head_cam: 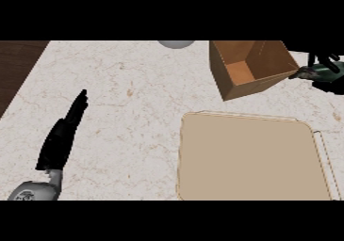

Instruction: Pick the eggplant from the tray and place it in the cardboard box

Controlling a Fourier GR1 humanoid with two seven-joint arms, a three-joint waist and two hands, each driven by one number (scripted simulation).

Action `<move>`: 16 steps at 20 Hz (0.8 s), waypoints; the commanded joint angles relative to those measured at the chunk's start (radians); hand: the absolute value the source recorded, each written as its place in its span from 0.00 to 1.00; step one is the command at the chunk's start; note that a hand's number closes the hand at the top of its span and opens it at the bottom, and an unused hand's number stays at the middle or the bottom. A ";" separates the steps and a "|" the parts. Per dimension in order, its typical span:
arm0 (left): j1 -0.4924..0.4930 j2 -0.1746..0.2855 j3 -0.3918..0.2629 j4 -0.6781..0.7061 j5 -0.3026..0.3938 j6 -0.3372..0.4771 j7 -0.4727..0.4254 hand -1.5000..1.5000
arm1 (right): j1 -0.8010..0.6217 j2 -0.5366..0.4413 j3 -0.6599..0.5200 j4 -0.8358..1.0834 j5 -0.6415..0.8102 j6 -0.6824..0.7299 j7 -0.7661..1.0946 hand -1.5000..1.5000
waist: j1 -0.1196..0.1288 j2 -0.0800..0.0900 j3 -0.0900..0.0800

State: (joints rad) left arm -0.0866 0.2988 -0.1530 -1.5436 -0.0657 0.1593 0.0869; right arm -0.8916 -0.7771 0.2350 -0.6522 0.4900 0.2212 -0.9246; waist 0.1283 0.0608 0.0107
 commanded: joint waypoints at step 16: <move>-0.031 0.026 0.041 0.026 0.009 -0.018 0.032 0.50 | -0.246 0.084 0.021 0.167 -0.189 0.289 -0.201 1.00 | -0.027 -0.028 -0.008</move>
State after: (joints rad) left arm -0.0978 0.3027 -0.1368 -1.5142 -0.0687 0.1557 0.0997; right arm -1.0907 -0.7132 0.2331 -0.5239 0.3027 0.3318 -0.9734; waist 0.1109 0.0374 0.0033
